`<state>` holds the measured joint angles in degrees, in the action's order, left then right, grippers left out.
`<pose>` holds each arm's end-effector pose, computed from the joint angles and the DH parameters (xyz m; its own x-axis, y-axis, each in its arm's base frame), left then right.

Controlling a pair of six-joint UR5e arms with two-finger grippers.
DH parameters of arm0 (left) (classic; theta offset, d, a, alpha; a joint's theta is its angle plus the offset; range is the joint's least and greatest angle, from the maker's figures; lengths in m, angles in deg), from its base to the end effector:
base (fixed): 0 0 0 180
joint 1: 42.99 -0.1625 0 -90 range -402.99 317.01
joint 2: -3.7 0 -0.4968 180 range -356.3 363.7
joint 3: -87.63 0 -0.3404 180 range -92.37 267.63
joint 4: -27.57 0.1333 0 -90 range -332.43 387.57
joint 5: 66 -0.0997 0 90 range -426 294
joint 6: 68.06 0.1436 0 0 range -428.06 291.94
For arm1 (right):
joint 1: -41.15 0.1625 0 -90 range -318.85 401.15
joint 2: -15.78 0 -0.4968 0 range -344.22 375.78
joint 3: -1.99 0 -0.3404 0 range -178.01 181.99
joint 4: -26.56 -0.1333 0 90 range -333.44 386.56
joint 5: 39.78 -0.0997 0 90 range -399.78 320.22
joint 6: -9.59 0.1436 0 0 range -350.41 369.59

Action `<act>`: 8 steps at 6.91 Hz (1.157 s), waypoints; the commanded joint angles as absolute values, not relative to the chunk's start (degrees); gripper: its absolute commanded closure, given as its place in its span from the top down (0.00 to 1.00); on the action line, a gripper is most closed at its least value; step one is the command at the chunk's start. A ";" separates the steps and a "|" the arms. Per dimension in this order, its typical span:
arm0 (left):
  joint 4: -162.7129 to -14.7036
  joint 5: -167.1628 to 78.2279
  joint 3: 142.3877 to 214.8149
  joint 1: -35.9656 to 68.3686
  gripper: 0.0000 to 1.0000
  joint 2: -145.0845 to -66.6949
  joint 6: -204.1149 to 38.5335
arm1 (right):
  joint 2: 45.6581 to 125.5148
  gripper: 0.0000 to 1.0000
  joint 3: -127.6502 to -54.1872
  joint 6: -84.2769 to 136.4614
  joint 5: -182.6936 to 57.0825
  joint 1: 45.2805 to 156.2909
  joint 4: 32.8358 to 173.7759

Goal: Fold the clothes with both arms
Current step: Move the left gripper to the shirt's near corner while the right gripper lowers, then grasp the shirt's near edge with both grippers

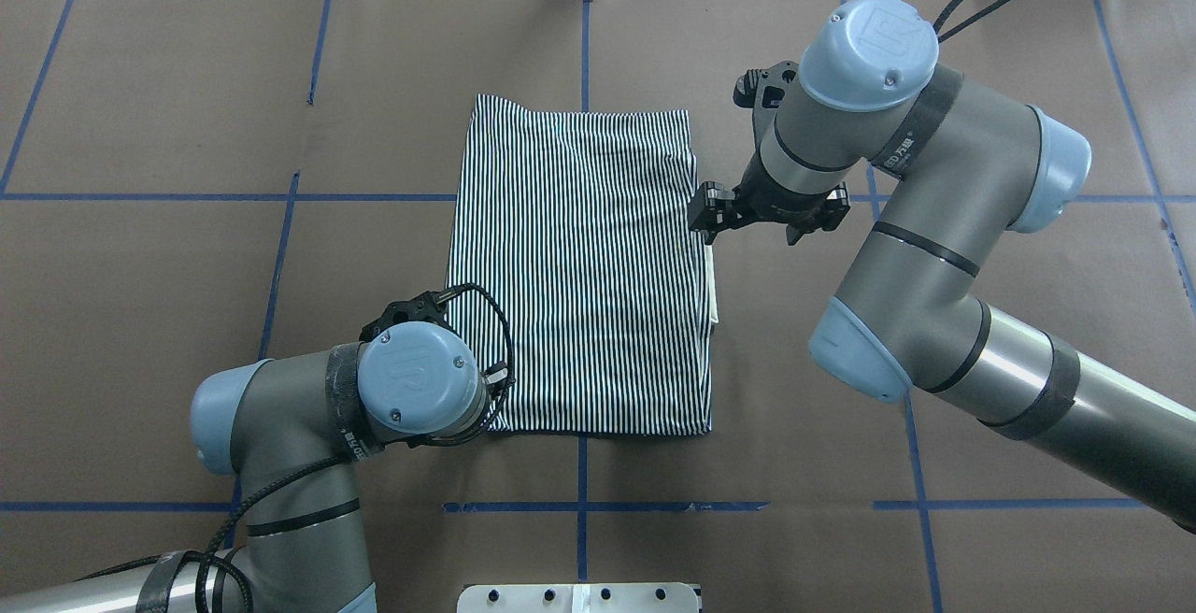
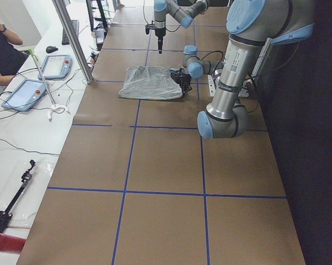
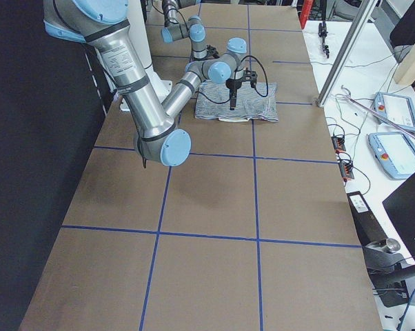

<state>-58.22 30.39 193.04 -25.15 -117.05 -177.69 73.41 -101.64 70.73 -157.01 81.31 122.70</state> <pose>0.5917 -0.3137 0.3834 0.5883 -0.5401 -0.6018 0.4579 0.8359 -0.3025 -0.4614 -0.4778 0.3714 0.6824 0.0143 0.7308 -0.0228 0.9997 0.0017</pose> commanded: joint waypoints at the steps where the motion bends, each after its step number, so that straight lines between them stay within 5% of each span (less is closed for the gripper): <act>1: -58.21 30.42 193.98 -24.80 0.00 -116.88 -170.51 | 73.26 1.00 -103.99 84.92 -157.03 77.39 122.62; 5: -58.21 30.33 194.95 -24.19 0.00 -115.83 -169.05 | 75.62 1.00 -103.84 122.80 -143.70 62.54 114.99; 8: -58.30 30.50 195.12 -24.18 0.00 -115.83 -169.13 | 73.10 1.00 -98.67 135.24 -143.49 61.98 115.15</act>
